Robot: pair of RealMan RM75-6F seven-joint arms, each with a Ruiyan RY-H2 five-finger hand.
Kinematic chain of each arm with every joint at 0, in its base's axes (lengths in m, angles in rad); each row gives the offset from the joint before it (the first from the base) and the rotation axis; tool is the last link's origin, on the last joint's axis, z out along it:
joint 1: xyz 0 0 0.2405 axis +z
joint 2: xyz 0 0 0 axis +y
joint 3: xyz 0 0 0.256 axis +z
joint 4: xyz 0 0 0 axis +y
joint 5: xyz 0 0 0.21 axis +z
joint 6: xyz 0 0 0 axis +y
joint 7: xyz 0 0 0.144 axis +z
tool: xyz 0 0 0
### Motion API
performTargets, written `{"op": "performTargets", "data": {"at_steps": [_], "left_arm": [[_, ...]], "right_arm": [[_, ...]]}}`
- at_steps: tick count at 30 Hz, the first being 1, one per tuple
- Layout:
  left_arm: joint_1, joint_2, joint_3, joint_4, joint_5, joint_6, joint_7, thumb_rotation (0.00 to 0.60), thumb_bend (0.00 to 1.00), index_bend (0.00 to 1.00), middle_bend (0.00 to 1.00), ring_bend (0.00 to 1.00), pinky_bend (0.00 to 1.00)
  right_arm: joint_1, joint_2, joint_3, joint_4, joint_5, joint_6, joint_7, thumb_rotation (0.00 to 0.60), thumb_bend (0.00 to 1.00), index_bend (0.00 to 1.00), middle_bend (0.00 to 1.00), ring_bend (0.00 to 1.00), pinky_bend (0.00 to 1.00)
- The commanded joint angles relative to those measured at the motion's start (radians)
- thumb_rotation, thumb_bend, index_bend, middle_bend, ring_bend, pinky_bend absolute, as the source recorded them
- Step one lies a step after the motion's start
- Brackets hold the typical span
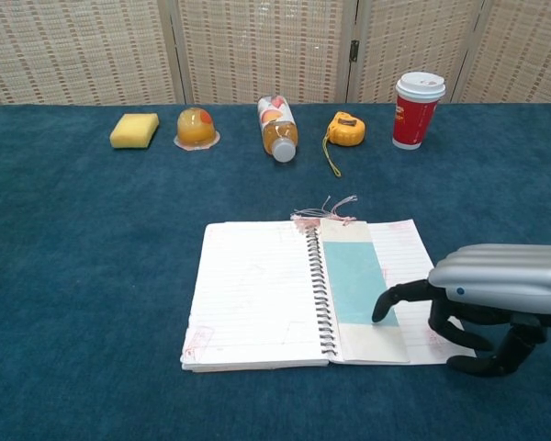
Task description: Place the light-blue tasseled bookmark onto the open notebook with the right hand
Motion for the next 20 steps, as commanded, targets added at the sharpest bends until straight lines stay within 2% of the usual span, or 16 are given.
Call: {"op": "performTargets", "data": {"at_steps": [1,3,5,6,8,10,12,13,16,20], "left_arm": [[0.000,0.000,0.000,0.001,0.000,0.000,0.001,0.600,0.14,0.14,0.12,0.03,0.05],[0.000,0.000,0.000,0.002,0.000,0.000,0.002,0.600,0.14,0.14,0.12,0.03,0.05],[0.001,-0.001,-0.001,0.002,0.001,0.002,0.003,0.600,0.14,0.14,0.12,0.03,0.05],[0.001,-0.001,-0.001,0.002,0.001,0.003,0.004,0.600,0.14,0.14,0.12,0.03,0.05],[0.002,-0.002,-0.001,0.002,0.002,0.005,0.006,0.600,0.14,0.14,0.12,0.03,0.05],[0.002,-0.003,0.000,0.002,0.004,0.005,0.010,0.600,0.14,0.14,0.12,0.03,0.05],[0.002,-0.004,0.001,0.002,0.007,0.006,0.013,0.600,0.14,0.14,0.12,0.03,0.05],[0.002,-0.005,0.001,0.002,0.008,0.007,0.014,0.600,0.14,0.14,0.12,0.03,0.05],[0.002,-0.006,0.002,0.000,0.015,0.012,0.015,0.600,0.14,0.14,0.12,0.03,0.05],[0.002,-0.004,0.007,-0.009,0.028,0.018,0.022,0.600,0.14,0.14,0.12,0.03,0.05]], "right_arm": [[-0.019,0.028,-0.005,-0.016,-0.020,0.050,0.009,0.600,0.44,0.21,0.78,0.88,0.93],[-0.047,0.054,-0.005,-0.026,-0.030,0.114,0.018,0.600,0.41,0.20,0.76,0.86,0.93],[-0.088,0.084,-0.005,-0.031,-0.031,0.190,0.022,0.600,0.35,0.16,0.70,0.82,0.91],[-0.110,0.094,-0.005,-0.030,-0.028,0.228,0.020,0.600,0.29,0.12,0.61,0.75,0.86],[-0.168,0.117,-0.003,-0.023,-0.010,0.313,-0.005,0.600,0.18,0.06,0.43,0.59,0.73],[-0.224,0.131,0.000,-0.017,0.010,0.389,-0.033,0.600,0.08,0.01,0.22,0.35,0.55],[-0.293,0.145,0.006,-0.010,0.042,0.477,-0.070,0.600,0.02,0.00,0.06,0.18,0.39],[-0.322,0.149,0.008,-0.008,0.057,0.513,-0.081,0.600,0.01,0.00,0.02,0.11,0.33],[-0.412,0.164,0.016,0.000,0.101,0.621,-0.093,0.600,0.00,0.00,0.00,0.01,0.18],[-0.519,0.167,0.041,0.039,0.149,0.755,-0.058,0.600,0.00,0.00,0.00,0.00,0.11]]}}
